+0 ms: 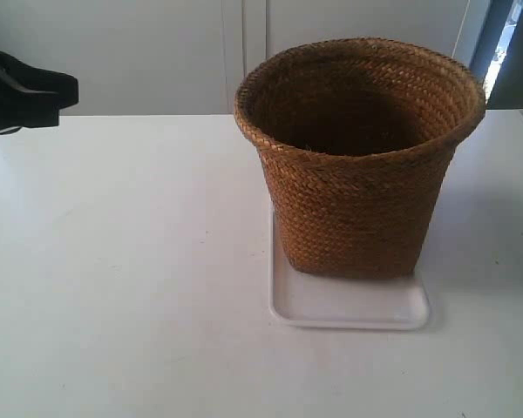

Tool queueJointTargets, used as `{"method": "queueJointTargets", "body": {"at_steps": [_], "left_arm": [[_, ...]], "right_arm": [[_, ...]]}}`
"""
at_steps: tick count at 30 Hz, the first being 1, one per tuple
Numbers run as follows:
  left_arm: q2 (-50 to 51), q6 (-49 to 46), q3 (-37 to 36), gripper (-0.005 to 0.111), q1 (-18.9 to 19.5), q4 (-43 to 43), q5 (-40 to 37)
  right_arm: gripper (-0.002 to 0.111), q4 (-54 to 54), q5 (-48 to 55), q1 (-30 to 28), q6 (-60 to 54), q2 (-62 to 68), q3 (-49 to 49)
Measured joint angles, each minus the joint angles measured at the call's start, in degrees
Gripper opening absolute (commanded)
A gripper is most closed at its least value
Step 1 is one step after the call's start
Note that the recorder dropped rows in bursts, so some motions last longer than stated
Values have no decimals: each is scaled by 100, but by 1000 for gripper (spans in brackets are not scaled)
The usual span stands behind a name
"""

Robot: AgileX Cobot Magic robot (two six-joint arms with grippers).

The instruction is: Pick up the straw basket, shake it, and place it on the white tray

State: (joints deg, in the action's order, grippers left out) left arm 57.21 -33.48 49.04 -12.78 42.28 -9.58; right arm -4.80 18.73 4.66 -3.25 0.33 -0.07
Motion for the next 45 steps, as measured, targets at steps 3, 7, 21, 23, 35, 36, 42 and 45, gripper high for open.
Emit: {"method": "queueJointTargets", "body": {"at_steps": [3,7,21,23,35,36,42,45], "left_arm": [[0,0,0,0,0,0,0],[0,0,0,0,0,0,19],[0,0,0,0,0,0,33],[0,0,0,0,0,0,33],[0,0,0,0,0,0,103],[0,0,0,0,0,0,103],[0,0,0,0,0,0,103],[0,0,0,0,0,0,103]], "right_arm": [[0,0,54,0,-26,0,0],[0,0,54,0,-38,0,0],[0,146,65,0,-38,0,0],[0,146,65,0,-38,0,0],[0,192,-1034,-571,360,0,0],[0,192,-1034,-571,360,0,0],[0,192,-1034,-571,360,0,0],[0,192,-1034,-571,360,0,0]]}}
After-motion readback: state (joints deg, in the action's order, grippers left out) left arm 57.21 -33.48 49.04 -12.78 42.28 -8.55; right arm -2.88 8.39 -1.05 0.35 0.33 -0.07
